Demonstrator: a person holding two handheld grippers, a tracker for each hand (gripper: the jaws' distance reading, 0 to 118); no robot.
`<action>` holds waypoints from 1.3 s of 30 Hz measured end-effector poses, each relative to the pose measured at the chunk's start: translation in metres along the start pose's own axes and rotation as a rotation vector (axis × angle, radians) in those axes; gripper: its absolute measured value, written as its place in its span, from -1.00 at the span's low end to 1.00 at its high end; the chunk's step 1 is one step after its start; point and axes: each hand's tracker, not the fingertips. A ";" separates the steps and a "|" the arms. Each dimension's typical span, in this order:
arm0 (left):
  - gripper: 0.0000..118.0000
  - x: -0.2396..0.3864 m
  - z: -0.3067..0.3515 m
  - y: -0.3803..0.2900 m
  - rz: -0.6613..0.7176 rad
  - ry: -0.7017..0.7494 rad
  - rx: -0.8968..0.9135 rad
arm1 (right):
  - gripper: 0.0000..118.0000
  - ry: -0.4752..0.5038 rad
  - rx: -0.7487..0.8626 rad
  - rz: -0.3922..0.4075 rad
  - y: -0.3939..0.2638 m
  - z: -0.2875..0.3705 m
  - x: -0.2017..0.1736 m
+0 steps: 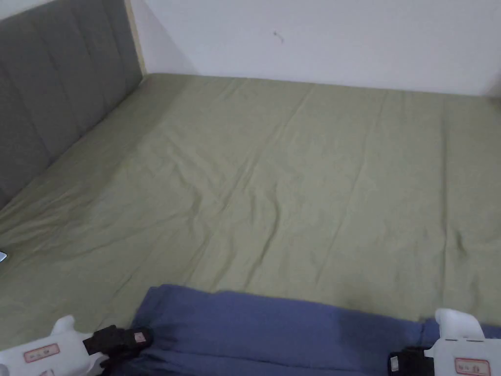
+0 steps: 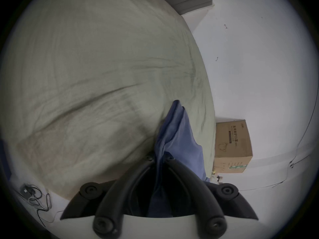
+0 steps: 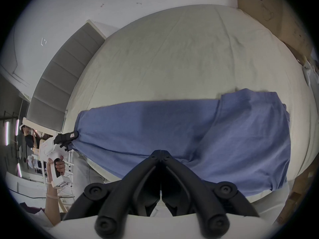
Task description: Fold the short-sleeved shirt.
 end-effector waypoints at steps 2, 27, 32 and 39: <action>-0.92 0.020 0.008 0.000 -0.073 0.029 0.019 | -1.00 -0.002 0.016 -0.023 0.000 0.007 0.011; 0.75 0.237 -0.165 -0.213 -0.921 -0.039 -0.499 | -1.00 -0.083 0.138 -0.311 -0.047 0.068 0.128; 0.75 0.246 -0.126 -0.165 -0.735 -0.107 -0.369 | -1.00 -0.070 0.133 -0.311 -0.045 0.061 0.124; -0.93 0.228 -0.125 -0.147 -0.811 0.124 -0.305 | -1.00 -0.035 0.134 -0.278 -0.044 0.058 0.108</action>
